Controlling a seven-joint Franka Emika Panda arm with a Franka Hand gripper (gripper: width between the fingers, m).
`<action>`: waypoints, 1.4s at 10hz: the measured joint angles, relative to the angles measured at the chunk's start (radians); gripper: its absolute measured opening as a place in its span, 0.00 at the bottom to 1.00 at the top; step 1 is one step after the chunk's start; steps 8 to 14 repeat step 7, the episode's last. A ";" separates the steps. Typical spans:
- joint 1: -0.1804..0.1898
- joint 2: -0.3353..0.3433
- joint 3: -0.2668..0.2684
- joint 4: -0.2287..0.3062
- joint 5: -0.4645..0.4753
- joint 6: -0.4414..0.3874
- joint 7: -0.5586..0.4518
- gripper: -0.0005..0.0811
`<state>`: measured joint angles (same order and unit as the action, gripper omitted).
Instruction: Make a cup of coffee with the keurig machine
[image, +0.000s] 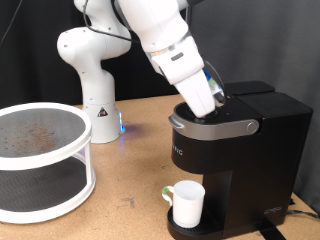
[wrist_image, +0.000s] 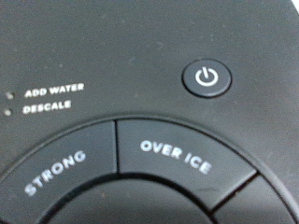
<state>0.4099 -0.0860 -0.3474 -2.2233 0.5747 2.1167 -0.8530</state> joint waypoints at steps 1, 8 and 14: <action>-0.002 0.018 -0.010 0.023 0.010 -0.045 0.010 0.01; -0.010 0.066 -0.024 0.088 0.008 -0.160 0.044 0.01; -0.010 0.066 -0.024 0.088 0.008 -0.160 0.044 0.01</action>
